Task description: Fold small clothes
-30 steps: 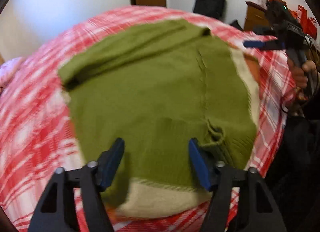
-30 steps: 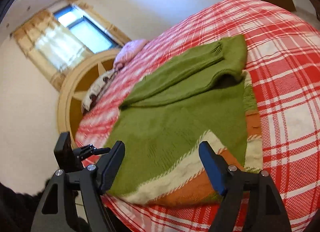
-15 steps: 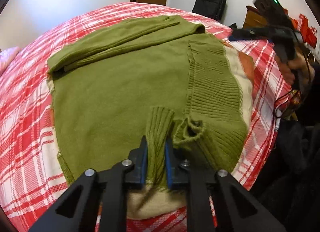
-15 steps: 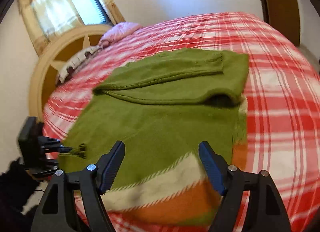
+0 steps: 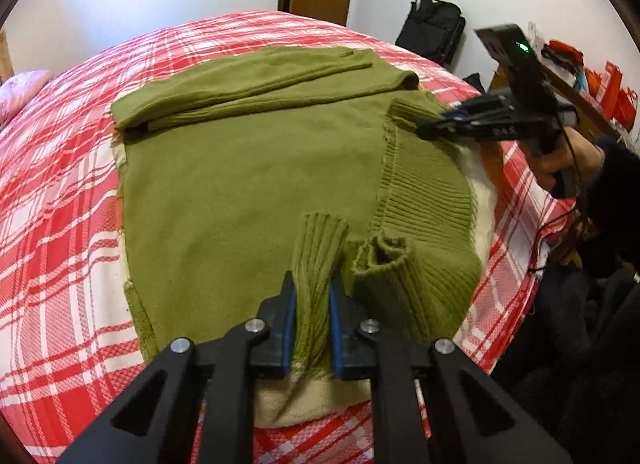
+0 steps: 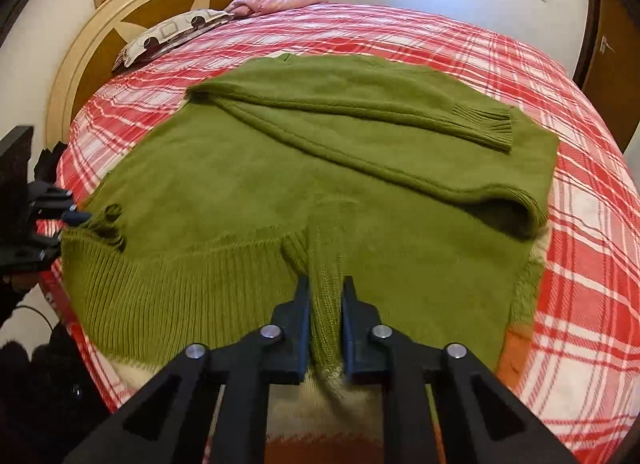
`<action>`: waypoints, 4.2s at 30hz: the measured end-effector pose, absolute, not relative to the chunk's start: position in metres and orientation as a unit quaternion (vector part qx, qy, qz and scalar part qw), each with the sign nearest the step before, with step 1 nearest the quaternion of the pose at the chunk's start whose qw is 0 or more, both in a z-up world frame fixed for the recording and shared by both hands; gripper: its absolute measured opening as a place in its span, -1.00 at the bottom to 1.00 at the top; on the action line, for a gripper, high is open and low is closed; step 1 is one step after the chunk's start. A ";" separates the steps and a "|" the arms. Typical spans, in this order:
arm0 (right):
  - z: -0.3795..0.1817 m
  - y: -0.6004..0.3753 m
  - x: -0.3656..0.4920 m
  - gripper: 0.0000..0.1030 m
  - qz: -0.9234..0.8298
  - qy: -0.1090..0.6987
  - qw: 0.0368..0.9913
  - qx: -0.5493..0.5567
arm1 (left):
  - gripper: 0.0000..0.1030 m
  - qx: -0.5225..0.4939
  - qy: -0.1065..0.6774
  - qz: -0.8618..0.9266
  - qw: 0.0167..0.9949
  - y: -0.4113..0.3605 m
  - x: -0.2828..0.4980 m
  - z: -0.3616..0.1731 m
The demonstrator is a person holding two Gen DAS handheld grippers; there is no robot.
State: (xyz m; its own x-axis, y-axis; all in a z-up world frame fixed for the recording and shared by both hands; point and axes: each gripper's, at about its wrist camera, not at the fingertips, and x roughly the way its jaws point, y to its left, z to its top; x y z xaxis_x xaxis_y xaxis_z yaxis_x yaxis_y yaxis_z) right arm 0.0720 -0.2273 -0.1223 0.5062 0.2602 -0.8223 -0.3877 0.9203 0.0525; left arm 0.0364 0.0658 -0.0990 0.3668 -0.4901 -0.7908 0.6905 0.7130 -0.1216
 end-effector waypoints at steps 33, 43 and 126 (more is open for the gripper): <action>0.007 -0.271 0.142 -0.81 0.050 0.263 0.964 -0.012 | -0.73 -0.044 0.344 -0.165 0.923 0.086 0.185 -0.019; -0.022 -0.291 0.231 -0.81 -0.009 0.267 0.963 -0.009 | -0.72 -0.052 0.339 -0.136 0.929 0.065 0.267 -0.022; -0.120 -0.318 0.257 -0.29 -0.081 0.387 0.916 0.070 | 1.00 0.040 0.394 -0.024 0.918 0.015 0.175 -0.126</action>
State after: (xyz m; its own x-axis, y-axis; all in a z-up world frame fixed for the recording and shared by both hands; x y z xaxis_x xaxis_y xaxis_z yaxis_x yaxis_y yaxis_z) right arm 0.2566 -0.3176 -0.1202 0.6879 -0.0947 -0.7196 0.2033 0.9769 0.0658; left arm 0.1749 0.0145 -0.1257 0.6876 -0.0120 -0.7260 0.0746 0.9957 0.0542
